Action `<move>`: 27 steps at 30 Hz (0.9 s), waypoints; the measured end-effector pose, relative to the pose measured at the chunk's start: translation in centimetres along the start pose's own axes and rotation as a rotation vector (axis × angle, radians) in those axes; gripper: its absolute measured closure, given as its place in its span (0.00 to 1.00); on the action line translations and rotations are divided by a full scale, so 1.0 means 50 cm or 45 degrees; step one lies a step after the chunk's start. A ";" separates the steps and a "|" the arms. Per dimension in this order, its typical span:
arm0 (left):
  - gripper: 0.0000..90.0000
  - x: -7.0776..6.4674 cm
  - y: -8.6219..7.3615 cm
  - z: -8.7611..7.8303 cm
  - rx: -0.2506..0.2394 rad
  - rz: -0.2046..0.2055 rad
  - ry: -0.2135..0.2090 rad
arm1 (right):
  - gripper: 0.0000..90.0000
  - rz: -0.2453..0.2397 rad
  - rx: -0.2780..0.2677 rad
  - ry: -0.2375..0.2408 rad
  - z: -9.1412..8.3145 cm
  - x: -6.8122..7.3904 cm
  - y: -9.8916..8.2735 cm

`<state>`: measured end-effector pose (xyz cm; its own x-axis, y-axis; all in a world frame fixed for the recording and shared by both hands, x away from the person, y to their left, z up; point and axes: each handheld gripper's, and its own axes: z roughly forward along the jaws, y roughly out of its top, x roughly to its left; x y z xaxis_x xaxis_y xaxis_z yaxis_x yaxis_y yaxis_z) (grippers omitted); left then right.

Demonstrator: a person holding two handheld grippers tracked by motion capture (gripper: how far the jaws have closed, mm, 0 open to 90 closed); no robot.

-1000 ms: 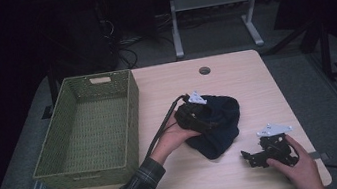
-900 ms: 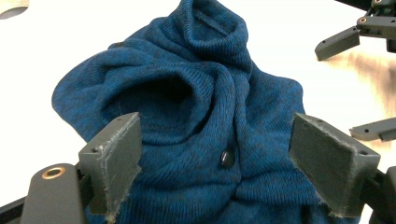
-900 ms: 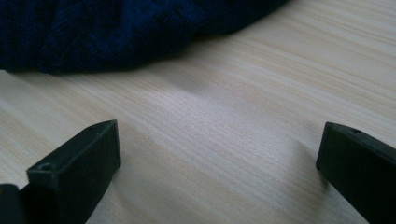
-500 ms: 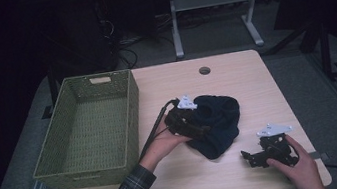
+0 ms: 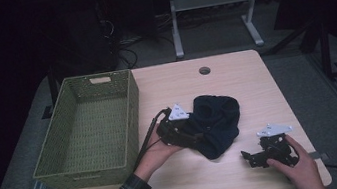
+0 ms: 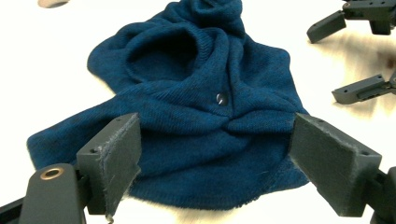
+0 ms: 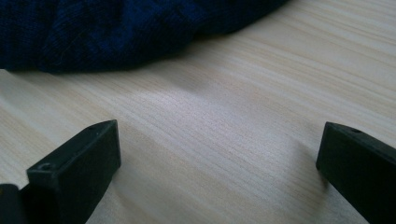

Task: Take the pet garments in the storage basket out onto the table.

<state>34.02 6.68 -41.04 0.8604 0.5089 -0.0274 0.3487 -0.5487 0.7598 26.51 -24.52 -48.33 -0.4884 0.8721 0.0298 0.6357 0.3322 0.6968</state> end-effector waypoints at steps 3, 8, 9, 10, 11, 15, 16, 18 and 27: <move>0.18 -0.003 -0.013 -0.004 0.011 -0.009 0.002 | 0.00 0.001 0.001 -0.001 0.000 0.000 0.000; 0.18 -0.005 -0.041 -0.014 0.014 -0.026 0.020 | 0.00 0.000 0.001 -0.001 0.000 0.000 0.000; 0.18 -0.005 -0.047 -0.016 0.013 -0.030 0.027 | 0.00 -0.006 0.002 -0.003 0.000 0.000 0.000; 0.18 -0.003 -0.053 -0.017 0.016 -0.037 0.032 | 0.00 -0.003 0.002 -0.001 0.000 0.000 0.000; 0.18 -0.002 -0.062 -0.020 0.011 -0.041 0.045 | 0.00 -0.002 0.002 0.000 0.000 0.000 0.000; 0.18 -0.002 -0.081 -0.025 0.033 -0.056 0.053 | 0.00 -0.004 0.002 0.000 0.000 0.000 0.000; 0.18 -0.004 -0.086 -0.026 0.039 -0.057 0.058 | 0.00 -0.004 0.002 -0.001 0.000 0.000 0.000; 0.18 -0.008 -0.095 -0.027 0.049 -0.054 0.077 | 0.00 -0.004 0.002 -0.001 0.000 0.000 0.000; 0.18 -0.022 -0.137 -0.016 0.141 -0.071 0.093 | 0.00 -0.004 0.002 0.000 0.000 0.000 0.000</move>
<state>30.40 10.42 -45.69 0.8106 0.5854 -0.0170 0.4375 -0.5859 0.6822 26.50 -24.55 -48.32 -0.4902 0.8712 0.0274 0.6353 0.3356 0.6955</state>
